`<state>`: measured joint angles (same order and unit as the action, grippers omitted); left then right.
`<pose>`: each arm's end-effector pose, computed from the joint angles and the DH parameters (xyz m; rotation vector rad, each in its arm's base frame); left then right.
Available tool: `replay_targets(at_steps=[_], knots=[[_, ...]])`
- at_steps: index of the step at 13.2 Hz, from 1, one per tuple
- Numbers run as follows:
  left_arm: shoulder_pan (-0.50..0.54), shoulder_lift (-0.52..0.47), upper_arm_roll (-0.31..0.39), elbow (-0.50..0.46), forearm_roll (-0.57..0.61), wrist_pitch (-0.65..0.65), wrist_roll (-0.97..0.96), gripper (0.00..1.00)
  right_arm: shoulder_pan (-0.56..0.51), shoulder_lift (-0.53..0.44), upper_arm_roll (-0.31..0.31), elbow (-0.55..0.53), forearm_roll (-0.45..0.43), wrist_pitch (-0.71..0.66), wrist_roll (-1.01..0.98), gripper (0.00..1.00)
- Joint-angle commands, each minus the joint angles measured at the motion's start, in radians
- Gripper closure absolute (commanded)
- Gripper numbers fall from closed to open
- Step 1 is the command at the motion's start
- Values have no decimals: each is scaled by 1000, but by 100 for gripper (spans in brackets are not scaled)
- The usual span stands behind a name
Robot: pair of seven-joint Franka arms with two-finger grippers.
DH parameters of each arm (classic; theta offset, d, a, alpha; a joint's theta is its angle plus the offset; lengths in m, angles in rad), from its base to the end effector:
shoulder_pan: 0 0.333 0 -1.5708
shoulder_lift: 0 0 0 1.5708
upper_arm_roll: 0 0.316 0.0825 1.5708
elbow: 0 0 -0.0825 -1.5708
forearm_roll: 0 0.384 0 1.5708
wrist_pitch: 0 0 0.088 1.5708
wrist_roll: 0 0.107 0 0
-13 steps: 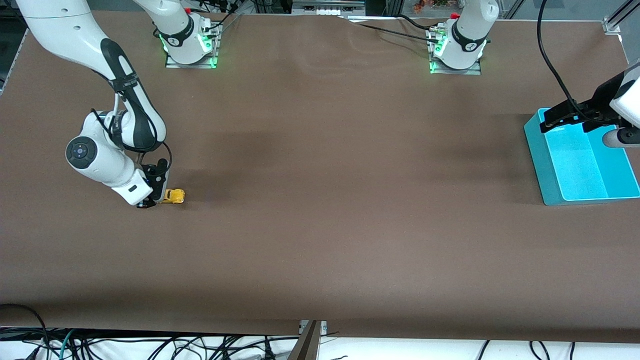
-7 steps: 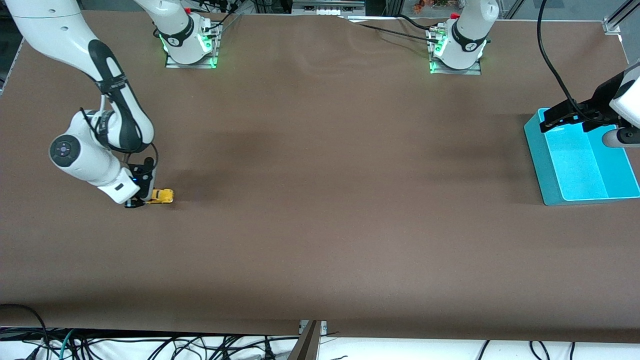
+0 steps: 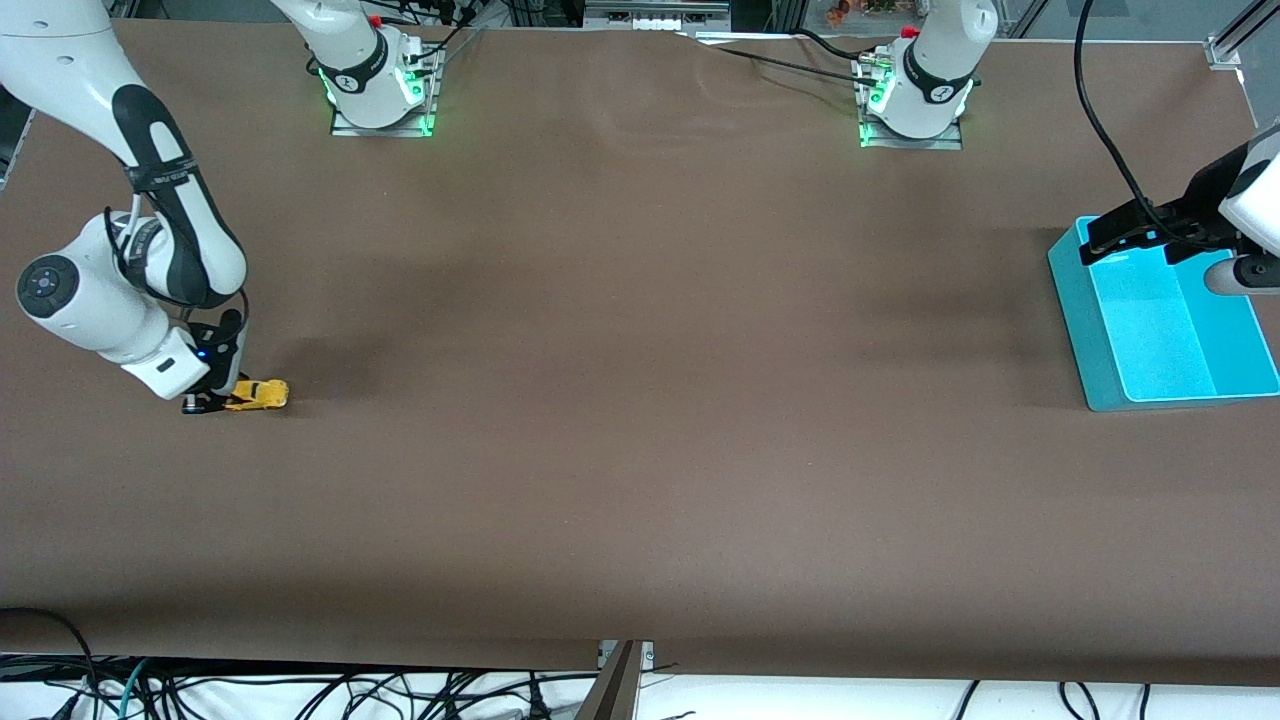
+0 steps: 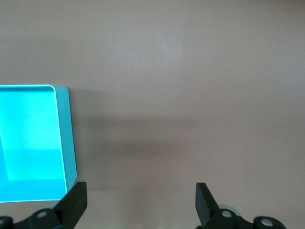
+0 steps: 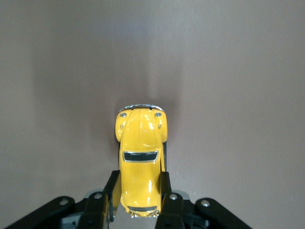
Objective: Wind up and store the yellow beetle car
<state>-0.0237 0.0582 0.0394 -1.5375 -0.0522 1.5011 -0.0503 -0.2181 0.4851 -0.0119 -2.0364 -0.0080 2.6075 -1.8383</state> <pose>0.5642 0.0023 0.6019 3.0882 0.1002 -0.1475 0.5916 -0.1382 0.2105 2.1151 2.2143 0.0544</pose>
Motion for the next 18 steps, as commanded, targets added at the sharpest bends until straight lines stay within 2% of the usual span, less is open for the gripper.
replay_targets(at_steps=[1,4,5,6,13,18], knots=[[10,9,-3,28,-21,-24,6,0,-33,118,9,19,-1,55,-50,78],[10,9,-3,28,-21,-24,6,0,-33,116,10,21,0,54,-52,75],[10,9,-3,28,-21,-24,6,0,-33,113,21,24,2,52,-52,51],[10,9,-3,28,-21,-24,6,0,-33,113,29,36,3,48,-50,1],[10,9,-3,28,-21,-24,6,0,-30,98,50,102,8,-26,-47,0],[10,9,-3,28,-21,-24,6,0,-27,90,52,108,8,-32,-41,0]])
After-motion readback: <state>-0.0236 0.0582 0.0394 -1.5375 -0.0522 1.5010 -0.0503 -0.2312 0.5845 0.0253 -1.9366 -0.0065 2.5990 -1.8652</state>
